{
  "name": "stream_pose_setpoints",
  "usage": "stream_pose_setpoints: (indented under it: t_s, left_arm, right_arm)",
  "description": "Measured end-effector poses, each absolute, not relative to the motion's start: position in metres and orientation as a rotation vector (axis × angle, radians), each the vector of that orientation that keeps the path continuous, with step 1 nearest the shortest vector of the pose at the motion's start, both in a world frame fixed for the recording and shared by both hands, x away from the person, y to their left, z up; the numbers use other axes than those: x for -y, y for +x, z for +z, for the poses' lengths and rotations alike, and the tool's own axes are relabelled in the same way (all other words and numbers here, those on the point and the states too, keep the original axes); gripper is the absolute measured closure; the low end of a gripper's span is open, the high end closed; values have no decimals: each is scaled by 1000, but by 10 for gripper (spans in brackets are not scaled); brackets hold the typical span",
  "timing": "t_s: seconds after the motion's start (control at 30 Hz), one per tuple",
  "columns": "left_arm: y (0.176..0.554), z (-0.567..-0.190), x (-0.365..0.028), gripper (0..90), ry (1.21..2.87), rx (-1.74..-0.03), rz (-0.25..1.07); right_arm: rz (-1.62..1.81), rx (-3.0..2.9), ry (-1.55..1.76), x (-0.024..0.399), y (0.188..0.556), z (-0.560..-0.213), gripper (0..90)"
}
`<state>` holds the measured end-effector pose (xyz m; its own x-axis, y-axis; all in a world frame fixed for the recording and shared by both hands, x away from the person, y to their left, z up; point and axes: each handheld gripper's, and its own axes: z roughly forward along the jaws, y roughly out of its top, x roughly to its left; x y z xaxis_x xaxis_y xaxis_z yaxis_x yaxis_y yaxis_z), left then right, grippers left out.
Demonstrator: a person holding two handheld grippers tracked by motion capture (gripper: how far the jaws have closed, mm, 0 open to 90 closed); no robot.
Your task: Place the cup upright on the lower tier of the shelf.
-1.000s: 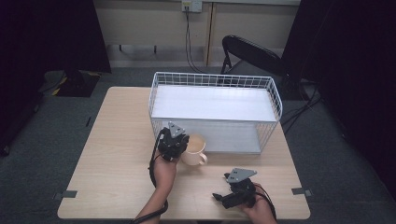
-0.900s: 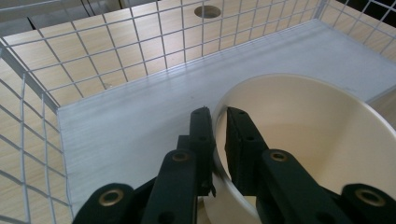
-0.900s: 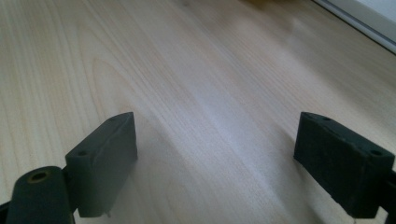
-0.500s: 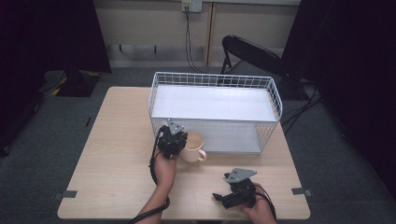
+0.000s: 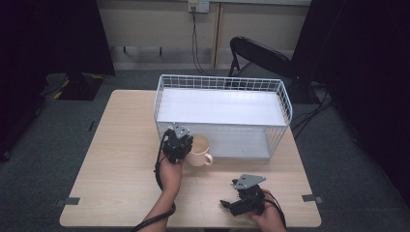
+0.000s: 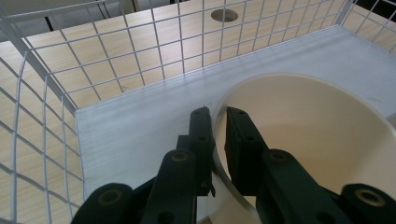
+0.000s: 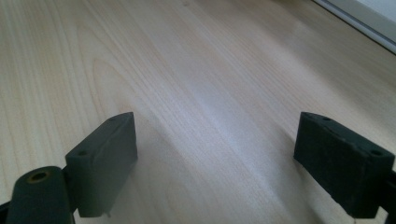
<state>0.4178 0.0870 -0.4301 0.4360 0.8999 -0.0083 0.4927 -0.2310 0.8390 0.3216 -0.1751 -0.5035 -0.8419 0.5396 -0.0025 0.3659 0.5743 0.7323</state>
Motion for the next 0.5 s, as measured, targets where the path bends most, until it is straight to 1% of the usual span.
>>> stream_pose_setpoints:
  t_s: [0.37, 0.4, 0.47, 0.5]
  left_arm:
    - [419, -430, -90, 807, 1886, -1171, 637]
    - [418, -430, -90, 797, 1869, -1171, 635]
    - [418, -428, -91, 711, 1875, -1161, 626]
    - [417, -428, -91, 693, 1871, -1156, 626]
  right_arm:
    - [1123, -2581, 755, 175, 322, -504, 124]
    - [1123, -2581, 754, 175, 322, -504, 124]
    - [1123, -2581, 755, 175, 322, -503, 124]
    - [1123, -2581, 755, 175, 322, -503, 124]
